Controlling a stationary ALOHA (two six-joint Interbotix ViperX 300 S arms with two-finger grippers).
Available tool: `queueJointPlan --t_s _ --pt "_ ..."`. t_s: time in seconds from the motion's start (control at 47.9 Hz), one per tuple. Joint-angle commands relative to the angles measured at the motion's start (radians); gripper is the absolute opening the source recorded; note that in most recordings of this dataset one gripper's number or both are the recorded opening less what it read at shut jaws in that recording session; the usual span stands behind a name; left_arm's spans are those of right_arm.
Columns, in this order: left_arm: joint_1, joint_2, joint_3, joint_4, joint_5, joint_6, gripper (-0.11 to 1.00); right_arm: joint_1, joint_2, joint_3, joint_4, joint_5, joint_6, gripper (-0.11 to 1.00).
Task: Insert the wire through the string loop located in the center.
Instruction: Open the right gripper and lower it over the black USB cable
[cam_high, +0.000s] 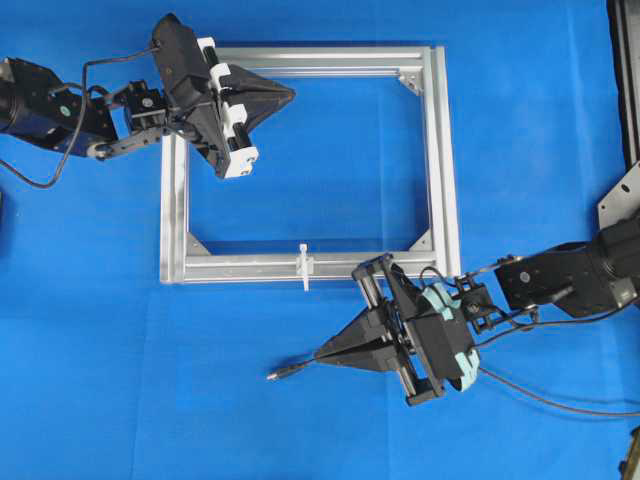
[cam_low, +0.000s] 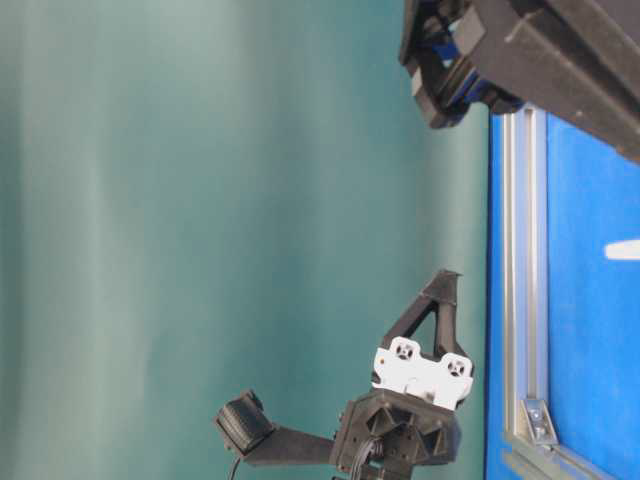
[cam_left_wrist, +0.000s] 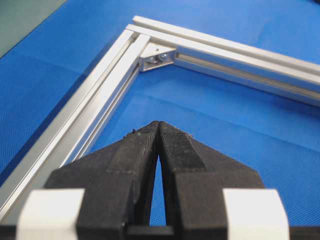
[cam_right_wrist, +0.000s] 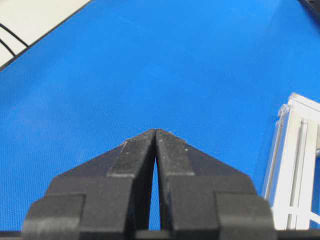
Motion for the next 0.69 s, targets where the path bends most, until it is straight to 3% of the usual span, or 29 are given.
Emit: queueJointPlan --t_s 0.0,0.104,0.502,0.585,0.669 --pt "0.003 -0.051 -0.003 0.025 0.0 0.0 0.0 0.012 -0.048 -0.015 0.0 -0.006 0.0 0.0" --pt "0.003 -0.055 0.006 0.025 0.0 -0.005 0.0 0.018 -0.052 -0.012 0.0 -0.006 0.002 -0.05" --pt "0.002 -0.058 0.012 0.025 0.0 -0.006 0.0 0.025 -0.066 0.002 0.0 -0.006 0.069 -0.05" --pt "0.003 -0.058 0.011 0.025 -0.003 -0.006 0.0 0.025 -0.067 0.002 0.0 -0.005 0.074 0.01" --pt "0.002 -0.058 0.012 0.026 -0.003 -0.006 0.0 0.025 -0.066 -0.002 0.005 -0.006 0.078 0.17"
